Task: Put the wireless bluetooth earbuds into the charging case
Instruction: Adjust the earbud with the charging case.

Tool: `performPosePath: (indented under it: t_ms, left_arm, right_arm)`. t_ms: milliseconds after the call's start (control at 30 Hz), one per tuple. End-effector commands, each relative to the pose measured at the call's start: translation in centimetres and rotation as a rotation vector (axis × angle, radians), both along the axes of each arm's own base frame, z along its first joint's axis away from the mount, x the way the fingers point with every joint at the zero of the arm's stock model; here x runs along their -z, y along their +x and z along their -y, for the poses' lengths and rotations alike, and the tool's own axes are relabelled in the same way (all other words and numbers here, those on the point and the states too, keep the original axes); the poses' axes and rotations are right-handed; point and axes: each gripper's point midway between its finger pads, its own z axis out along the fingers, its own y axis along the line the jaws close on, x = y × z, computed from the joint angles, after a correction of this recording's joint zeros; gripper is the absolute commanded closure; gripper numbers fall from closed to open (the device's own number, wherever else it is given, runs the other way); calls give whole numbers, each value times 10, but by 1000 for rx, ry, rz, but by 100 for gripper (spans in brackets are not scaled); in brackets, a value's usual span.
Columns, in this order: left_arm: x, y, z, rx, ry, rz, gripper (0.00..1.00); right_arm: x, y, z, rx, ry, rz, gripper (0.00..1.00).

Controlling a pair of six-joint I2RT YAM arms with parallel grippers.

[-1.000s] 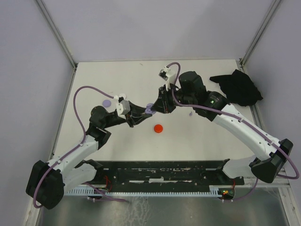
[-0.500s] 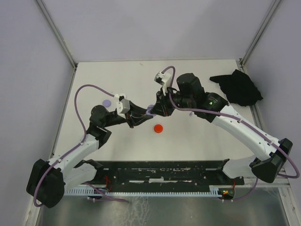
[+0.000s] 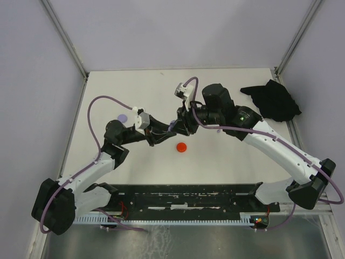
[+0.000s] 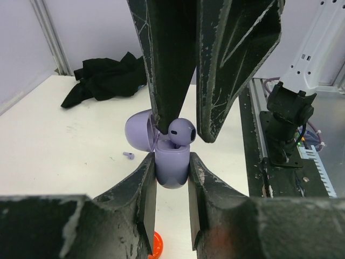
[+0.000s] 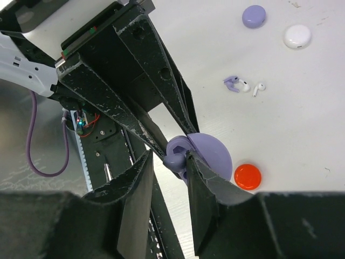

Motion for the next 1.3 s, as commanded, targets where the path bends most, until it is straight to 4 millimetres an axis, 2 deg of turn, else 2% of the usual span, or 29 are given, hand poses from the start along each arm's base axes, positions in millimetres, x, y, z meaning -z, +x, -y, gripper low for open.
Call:
performPosePath:
  t_ms: [0,233,500,700,900,1100,1267]
  left_arm:
    - [-25,1,1,1,-64,36,97]
    - [-27,0,1,6,-97,23,97]
    - [-29,1,-1,-14,-135,7,97]
    - [-32,7,-2,-45,-172,2,97]
    - [-37,12,-3,-68,-205,14,97]
    - [-42,16,-4,-84,-234,34,97]
    - [-49,15,-3,-71,-243,53,97]
  right_arm:
    - [-32,-2,-3,-22,63,70,61]
    - [-31,-1,-7,-29,60,54,61]
    - [-38,18,-3,81,45,77,61]
    - [-67,17,-3,93,100,95,51]
    - [-84,24,18,216,92,106,41]
    - [-70,18,30,298,38,-22,41]
    - [-57,15,29,326,31,-110,46]
